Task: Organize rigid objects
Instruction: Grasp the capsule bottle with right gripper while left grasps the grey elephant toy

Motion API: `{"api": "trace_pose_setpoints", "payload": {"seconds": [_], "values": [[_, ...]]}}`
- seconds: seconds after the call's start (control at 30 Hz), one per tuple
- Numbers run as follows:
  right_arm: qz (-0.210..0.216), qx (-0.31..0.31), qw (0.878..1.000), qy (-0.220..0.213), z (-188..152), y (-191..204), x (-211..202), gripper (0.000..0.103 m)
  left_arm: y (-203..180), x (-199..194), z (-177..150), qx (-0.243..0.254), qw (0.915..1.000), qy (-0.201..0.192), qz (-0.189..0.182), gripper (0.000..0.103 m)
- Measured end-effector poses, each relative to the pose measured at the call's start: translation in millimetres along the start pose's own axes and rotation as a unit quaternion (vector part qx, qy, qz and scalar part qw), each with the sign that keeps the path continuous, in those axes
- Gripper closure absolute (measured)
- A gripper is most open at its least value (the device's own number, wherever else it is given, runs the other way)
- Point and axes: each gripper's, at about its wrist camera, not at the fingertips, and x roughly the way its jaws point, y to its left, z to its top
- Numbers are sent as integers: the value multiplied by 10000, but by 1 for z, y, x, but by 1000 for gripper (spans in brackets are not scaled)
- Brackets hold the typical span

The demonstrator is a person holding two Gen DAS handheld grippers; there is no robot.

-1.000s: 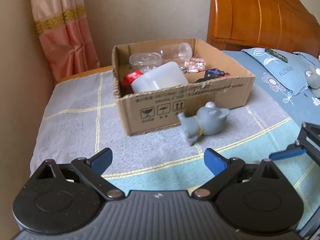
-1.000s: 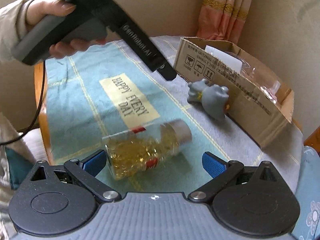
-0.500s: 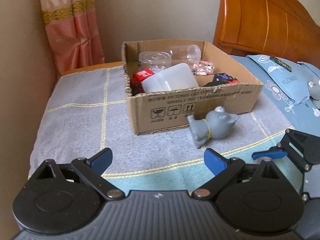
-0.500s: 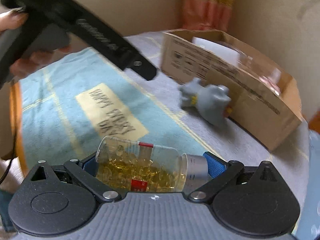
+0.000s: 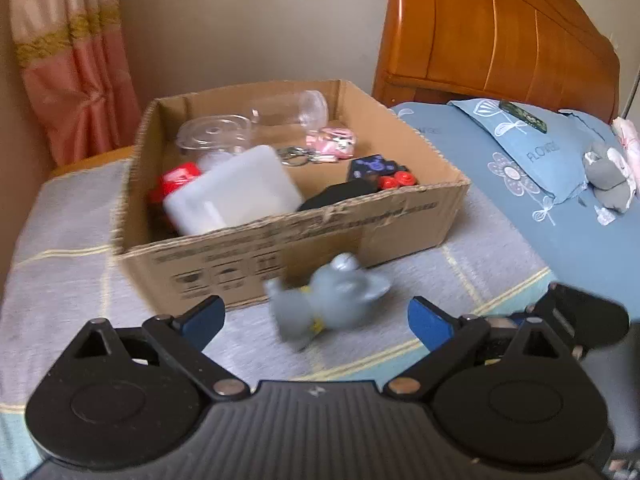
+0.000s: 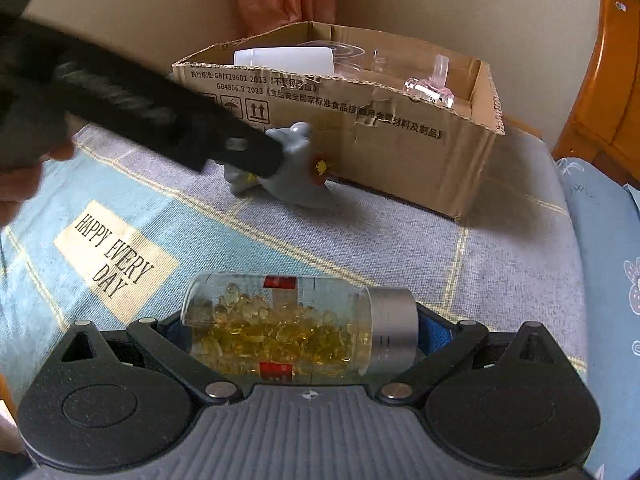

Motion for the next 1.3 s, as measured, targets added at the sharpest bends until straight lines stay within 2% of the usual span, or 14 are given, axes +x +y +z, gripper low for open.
{"api": "trace_pose_setpoints", "payload": {"seconds": [0.33,0.57,0.8,1.1,1.3], "values": [[-56,68,9999,-144,-7,-1,-2,0,-2,43,3,-226,9992,250,209,5],[-9,26,9999,-161,-9,-2,-3,0,17,34,-5,-435,9989,128,145,4],[-28,28,9998,-174,-12,-5,-2,0,16,40,-7,-645,9977,145,112,4],[42,-41,9998,-204,-23,-2,-15,0,14,41,-12,-1037,9946,-3,78,8],[31,-9,9997,-234,-22,0,-15,0,14,38,-16,-1028,9946,-101,-98,17]]}}
